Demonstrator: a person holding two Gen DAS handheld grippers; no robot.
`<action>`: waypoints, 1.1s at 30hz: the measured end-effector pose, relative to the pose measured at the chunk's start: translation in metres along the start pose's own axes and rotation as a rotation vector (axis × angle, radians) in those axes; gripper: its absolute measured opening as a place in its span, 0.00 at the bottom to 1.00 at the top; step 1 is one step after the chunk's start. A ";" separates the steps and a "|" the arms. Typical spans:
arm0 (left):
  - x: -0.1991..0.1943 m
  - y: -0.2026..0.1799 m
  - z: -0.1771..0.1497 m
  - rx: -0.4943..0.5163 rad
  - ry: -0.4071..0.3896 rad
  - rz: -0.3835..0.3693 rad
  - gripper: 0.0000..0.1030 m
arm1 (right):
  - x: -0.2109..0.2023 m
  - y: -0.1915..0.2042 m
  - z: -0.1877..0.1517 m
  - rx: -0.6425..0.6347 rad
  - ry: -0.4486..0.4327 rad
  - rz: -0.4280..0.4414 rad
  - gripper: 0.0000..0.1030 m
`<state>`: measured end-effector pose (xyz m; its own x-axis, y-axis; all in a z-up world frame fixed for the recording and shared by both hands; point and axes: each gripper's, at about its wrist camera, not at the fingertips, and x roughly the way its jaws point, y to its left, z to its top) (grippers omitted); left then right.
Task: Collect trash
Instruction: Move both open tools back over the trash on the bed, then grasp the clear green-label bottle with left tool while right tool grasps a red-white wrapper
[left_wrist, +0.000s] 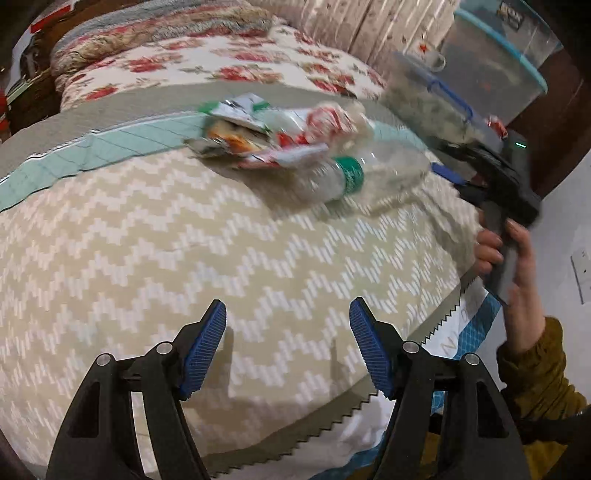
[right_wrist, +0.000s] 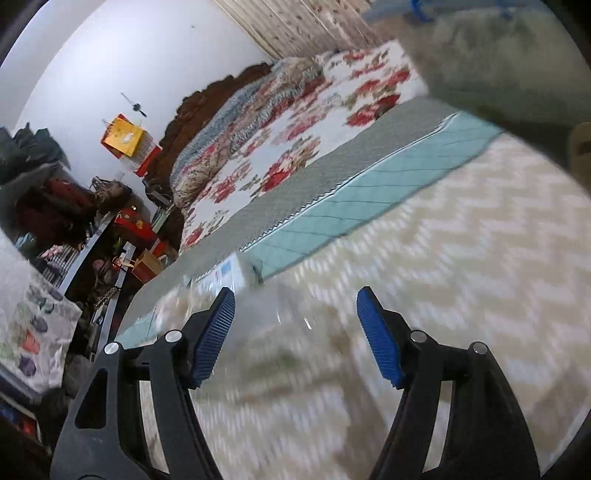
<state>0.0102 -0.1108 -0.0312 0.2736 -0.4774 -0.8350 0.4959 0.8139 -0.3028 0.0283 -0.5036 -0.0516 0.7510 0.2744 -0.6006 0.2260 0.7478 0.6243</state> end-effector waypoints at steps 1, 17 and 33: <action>-0.005 0.006 -0.001 -0.007 -0.014 -0.013 0.63 | 0.011 0.000 0.004 0.010 0.026 0.005 0.67; -0.024 0.067 -0.009 -0.060 -0.092 -0.131 0.68 | 0.048 0.138 -0.155 -0.224 0.527 0.400 0.61; -0.023 0.096 0.018 -0.238 -0.055 -0.204 0.86 | 0.093 0.124 -0.111 -0.064 0.327 0.155 0.44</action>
<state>0.0659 -0.0276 -0.0325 0.2356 -0.6504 -0.7222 0.3404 0.7512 -0.5655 0.0571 -0.3185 -0.0853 0.5330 0.5581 -0.6359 0.0785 0.7157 0.6940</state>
